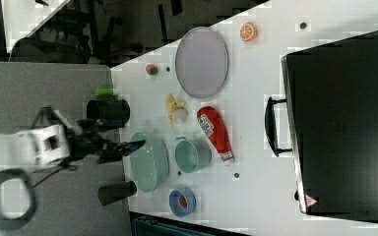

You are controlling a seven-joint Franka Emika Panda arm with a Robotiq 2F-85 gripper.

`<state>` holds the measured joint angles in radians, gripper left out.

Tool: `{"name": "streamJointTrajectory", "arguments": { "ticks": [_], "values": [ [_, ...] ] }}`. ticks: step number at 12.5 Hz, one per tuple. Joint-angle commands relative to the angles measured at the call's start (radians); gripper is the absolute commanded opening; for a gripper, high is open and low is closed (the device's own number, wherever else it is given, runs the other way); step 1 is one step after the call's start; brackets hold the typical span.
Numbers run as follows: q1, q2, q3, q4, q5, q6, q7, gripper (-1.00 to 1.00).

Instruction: Pick Ketchup from the table and place it in strainer.

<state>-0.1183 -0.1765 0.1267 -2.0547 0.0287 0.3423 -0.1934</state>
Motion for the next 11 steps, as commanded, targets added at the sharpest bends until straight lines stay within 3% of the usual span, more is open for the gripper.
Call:
{"name": "streamJointTrajectory", "arguments": {
  "ticks": [1,8,11],
  "values": [
    [-0.004,0.081,0.031,-0.105,-0.004,0.101,-0.293,1.00],
    [0.001,0.235,0.062,-0.293,-0.004,0.490,-0.782,1.00],
    [0.001,0.330,0.062,-0.332,-0.004,0.616,-0.789,1.00]
  ]
}}
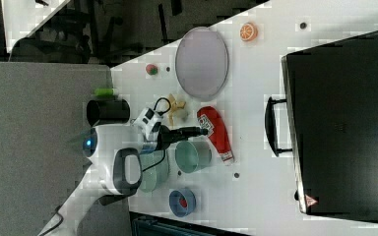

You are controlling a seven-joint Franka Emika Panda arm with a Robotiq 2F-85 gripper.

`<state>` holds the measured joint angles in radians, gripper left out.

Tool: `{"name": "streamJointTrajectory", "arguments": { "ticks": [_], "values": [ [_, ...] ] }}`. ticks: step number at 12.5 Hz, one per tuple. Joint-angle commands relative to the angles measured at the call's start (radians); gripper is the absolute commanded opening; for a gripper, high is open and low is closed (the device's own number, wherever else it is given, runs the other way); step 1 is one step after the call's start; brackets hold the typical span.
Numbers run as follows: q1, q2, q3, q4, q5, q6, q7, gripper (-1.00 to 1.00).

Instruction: Pick Ketchup from the table and place it in strainer.

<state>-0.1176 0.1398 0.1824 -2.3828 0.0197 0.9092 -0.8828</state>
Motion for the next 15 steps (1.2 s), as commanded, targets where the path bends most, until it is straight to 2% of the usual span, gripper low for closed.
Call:
{"name": "streamJointTrajectory", "arguments": {
  "ticks": [1,8,9,12,13,15],
  "values": [
    [0.001,0.046,0.006,-0.009,0.005,0.078,-0.096,1.00],
    [0.001,0.194,0.003,-0.010,0.005,0.182,-0.095,1.00],
    [0.001,0.203,0.004,-0.010,0.005,0.193,-0.092,0.93],
    [0.001,0.212,-0.003,-0.021,0.005,0.250,-0.092,0.20],
    [0.002,0.208,0.000,-0.021,0.005,0.250,-0.092,0.09],
    [0.001,0.180,-0.001,-0.014,0.005,0.249,-0.092,0.09]
  ]
}}
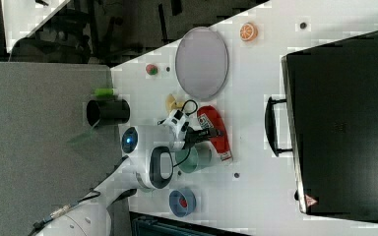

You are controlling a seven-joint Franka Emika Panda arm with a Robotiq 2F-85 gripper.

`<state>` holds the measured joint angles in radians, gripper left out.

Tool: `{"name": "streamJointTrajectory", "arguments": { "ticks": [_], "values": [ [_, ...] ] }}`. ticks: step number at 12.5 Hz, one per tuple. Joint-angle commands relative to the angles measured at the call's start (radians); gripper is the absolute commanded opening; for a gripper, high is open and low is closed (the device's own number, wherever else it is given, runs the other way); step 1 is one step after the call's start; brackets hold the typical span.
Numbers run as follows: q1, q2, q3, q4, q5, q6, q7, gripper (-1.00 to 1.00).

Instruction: Pick Ketchup from the table and place it in strainer.

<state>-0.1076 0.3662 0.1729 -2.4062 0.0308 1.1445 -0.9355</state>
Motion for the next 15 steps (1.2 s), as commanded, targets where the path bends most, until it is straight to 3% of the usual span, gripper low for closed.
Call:
{"name": "streamJointTrajectory", "arguments": {
  "ticks": [1,4,9,15],
  "values": [
    [-0.009,-0.076,0.006,0.009,-0.006,0.008,-0.039,0.09],
    [-0.009,-0.218,0.002,0.011,-0.006,-0.095,-0.039,0.09],
    [-0.005,-0.439,0.033,0.074,-0.004,-0.433,-0.034,0.09],
    [0.030,-0.510,0.163,0.124,0.018,-0.555,0.190,0.09]
  ]
}}
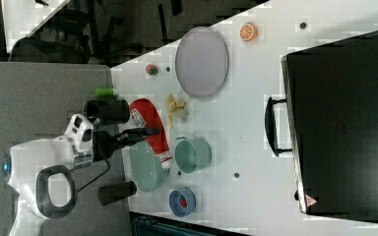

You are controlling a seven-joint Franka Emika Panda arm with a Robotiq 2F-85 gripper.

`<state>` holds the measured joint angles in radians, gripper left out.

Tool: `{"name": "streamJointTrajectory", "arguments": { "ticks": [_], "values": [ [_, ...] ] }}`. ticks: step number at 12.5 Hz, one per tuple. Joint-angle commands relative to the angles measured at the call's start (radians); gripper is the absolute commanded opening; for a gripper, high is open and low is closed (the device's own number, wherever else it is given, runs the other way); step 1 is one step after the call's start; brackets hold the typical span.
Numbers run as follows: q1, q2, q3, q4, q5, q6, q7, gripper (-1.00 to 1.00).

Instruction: Pick Ketchup from the table and place it in strainer.

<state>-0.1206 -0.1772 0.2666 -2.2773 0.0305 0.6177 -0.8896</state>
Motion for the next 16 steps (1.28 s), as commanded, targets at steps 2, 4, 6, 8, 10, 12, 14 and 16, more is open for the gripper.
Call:
{"name": "streamJointTrajectory", "arguments": {
  "ticks": [2,4,6,8,10,12,14,16],
  "values": [
    [0.057,0.044,0.145,-0.004,0.034,-0.025,0.309,0.09],
    [0.067,0.062,0.224,-0.002,0.045,-0.005,0.450,0.09],
    [0.071,0.099,0.297,0.007,0.045,0.055,0.573,0.09],
    [0.073,0.149,0.359,0.010,0.045,0.136,0.660,0.09],
    [0.075,0.215,0.408,0.011,0.045,0.228,0.740,0.09],
    [0.080,0.298,0.449,0.011,0.044,0.331,0.816,0.09],
    [0.094,0.379,0.466,0.010,0.040,0.425,0.874,0.09],
    [0.115,0.457,0.465,0.008,0.038,0.502,0.907,0.09]
  ]
}}
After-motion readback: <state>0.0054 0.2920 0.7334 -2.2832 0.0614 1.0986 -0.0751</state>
